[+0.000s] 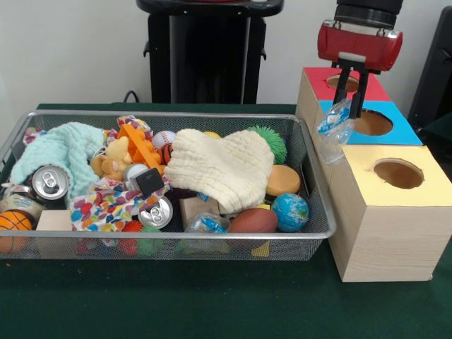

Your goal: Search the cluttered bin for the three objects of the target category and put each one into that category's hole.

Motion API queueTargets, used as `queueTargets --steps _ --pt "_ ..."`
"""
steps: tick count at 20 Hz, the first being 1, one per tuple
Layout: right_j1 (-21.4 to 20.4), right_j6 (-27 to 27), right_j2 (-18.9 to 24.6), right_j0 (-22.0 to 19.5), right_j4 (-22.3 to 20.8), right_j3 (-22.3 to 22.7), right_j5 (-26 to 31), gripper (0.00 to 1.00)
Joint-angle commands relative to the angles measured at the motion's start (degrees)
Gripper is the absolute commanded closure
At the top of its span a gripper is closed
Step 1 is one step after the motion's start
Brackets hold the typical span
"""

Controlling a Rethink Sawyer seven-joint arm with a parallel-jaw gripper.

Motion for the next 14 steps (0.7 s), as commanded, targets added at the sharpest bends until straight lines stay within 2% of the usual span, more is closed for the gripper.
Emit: queueTargets --steps 1,5,14 --pt "0.82 16.63 -3.34 3.71 4.11 2.2 9.52 1.0" --pt "0.92 17.02 -4.92 5.49 5.63 1.98 10.63 1.0" --pt "0.53 17.77 -3.42 7.84 9.78 4.27 10.51 1.0"
